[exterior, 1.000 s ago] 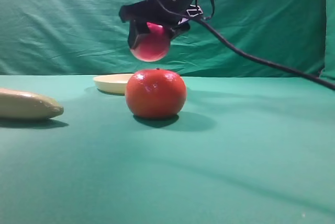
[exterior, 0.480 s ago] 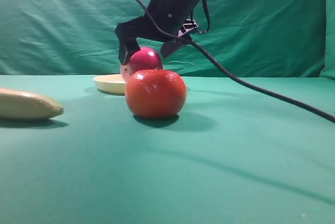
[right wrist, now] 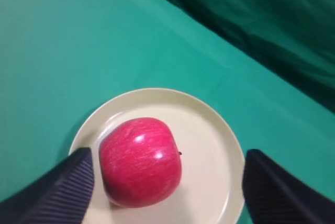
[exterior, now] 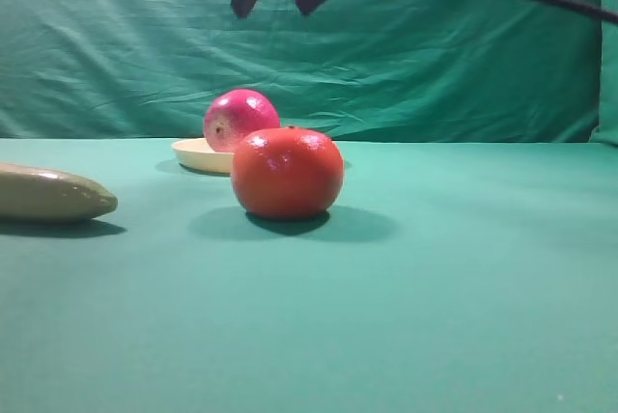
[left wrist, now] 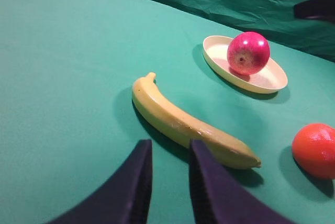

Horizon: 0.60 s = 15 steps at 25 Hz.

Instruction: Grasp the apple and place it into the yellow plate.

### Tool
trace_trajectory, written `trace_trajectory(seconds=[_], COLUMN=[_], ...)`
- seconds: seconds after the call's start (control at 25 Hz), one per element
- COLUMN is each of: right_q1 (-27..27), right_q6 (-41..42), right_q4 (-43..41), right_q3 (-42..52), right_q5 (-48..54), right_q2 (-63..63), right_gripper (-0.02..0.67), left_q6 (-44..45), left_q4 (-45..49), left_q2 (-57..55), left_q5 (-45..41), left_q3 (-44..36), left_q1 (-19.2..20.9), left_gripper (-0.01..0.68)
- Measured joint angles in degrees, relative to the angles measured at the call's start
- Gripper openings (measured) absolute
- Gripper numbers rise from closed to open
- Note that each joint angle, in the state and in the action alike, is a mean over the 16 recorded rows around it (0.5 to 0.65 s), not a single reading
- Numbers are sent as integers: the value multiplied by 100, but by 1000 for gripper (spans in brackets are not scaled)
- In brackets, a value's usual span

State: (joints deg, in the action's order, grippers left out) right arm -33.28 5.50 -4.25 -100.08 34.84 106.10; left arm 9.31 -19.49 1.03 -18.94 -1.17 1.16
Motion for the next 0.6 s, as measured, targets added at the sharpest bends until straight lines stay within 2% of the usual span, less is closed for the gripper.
trace_trajectory(seconds=[0.2,0.6], right_q1=[0,0], right_q6=[-236,-570], right_q4=[-62,-13], right_q3=[245,1803], right_q5=[498,477], right_q2=[-737,-2568], right_gripper=[18,0], left_q6=[0,0], left_q4=[0,0], left_q2=[0,0], left_q5=[0,0], left_q3=[0,0], left_q1=[0,0], left_gripper=[157,157])
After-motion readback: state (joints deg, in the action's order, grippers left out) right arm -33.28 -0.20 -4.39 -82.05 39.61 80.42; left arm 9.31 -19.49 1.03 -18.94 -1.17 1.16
